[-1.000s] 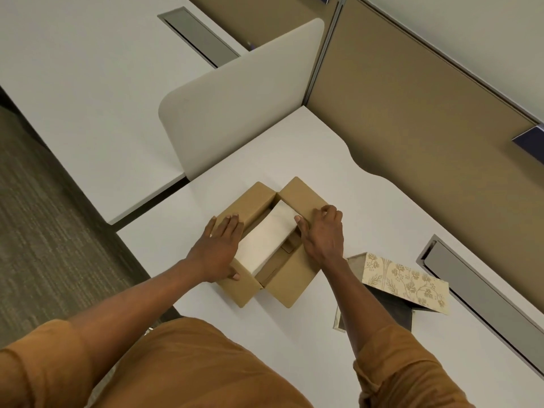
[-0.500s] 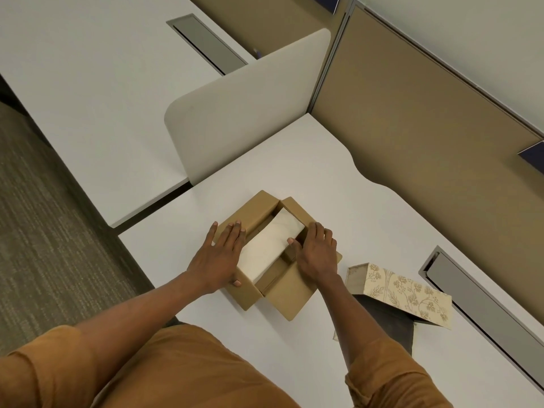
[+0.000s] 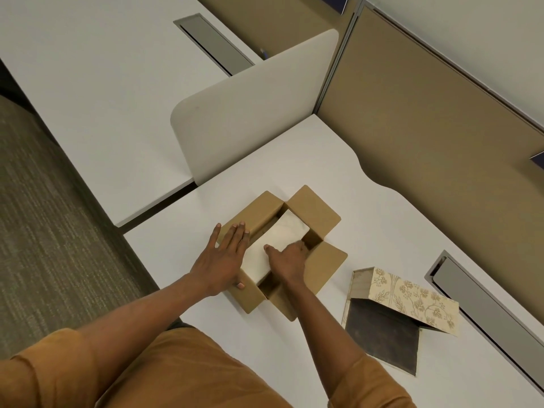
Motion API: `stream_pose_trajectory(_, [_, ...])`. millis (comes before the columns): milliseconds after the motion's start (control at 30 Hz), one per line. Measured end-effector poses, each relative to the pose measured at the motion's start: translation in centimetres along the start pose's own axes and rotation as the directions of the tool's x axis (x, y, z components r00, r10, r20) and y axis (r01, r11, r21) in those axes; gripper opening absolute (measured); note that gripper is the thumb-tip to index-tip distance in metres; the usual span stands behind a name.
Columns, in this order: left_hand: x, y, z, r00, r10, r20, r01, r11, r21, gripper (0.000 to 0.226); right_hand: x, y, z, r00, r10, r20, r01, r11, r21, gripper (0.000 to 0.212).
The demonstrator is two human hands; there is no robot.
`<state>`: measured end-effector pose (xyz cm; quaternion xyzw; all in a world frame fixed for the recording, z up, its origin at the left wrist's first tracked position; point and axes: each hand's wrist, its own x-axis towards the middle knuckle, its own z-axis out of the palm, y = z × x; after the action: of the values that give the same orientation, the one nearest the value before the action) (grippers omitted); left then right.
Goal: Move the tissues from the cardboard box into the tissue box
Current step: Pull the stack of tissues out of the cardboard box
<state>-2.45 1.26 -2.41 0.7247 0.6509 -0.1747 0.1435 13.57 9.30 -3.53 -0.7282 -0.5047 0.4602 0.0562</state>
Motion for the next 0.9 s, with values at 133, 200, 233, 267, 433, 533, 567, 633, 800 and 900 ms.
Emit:
stream_pose_trajectory(133, [0.0,0.0,0.2,1.000,0.000,-0.002,0.000,1.000,0.000,0.127,1.4,-0.2,0.7,0.960,0.227,0.162,-0.275,0.872,0.405,0.079])
stream_pose_trajectory(200, [0.0,-0.1,0.3,1.000,-0.002,-0.001,0.002,1.000,-0.014,0.127,2.1,-0.2,0.9,0.947,0.264,0.185,-0.321,0.834,0.450,0.082])
stream_pose_trajectory(233, [0.1,-0.1,0.4,1.000,-0.003,0.001,0.003,1.000,-0.016,0.127,2.5,-0.3,1.1,0.944,0.272,0.187,-0.329,0.827,0.456,0.083])
stream_pose_trajectory(267, [0.1,-0.1,0.3,1.000,-0.003,0.003,0.003,1.000,-0.015,0.127,2.7,-0.6,1.2,0.940,0.281,0.194,-0.340,0.819,0.462,0.084])
stream_pose_trajectory(433, [0.2,-0.2,0.4,1.000,0.004,0.013,-0.004,1.000,-0.010,0.125,3.5,-0.8,2.1,0.933,0.321,0.165,-0.361,0.824,0.438,0.081])
stream_pose_trajectory(533, [0.1,-0.2,0.2,1.000,0.007,0.014,-0.007,1.000,-0.003,0.123,3.5,-0.6,2.8,0.933,0.327,0.150,-0.359,0.838,0.411,0.077])
stream_pose_trajectory(567, [0.0,-0.2,0.1,1.000,0.008,0.023,-0.008,1.000,0.000,0.122,3.4,-0.7,2.8,0.932,0.331,0.149,-0.363,0.837,0.411,0.078])
stream_pose_trajectory(633, [-0.1,-0.1,-0.3,0.999,0.013,0.030,-0.013,1.000,0.007,0.121,3.5,-0.7,2.8,0.930,0.335,0.151,-0.367,0.832,0.415,0.079])
stream_pose_trajectory(800, [-0.2,-0.1,-0.7,0.999,0.017,0.051,-0.018,1.000,0.012,0.119,3.2,-1.3,3.0,0.925,0.370,0.088,-0.378,0.875,0.302,0.096])
stream_pose_trajectory(900, [-0.2,-0.1,-0.9,0.998,0.016,0.061,-0.017,1.000,0.023,0.116,2.8,-1.4,3.7,0.927,0.372,0.046,-0.371,0.895,0.245,0.101])
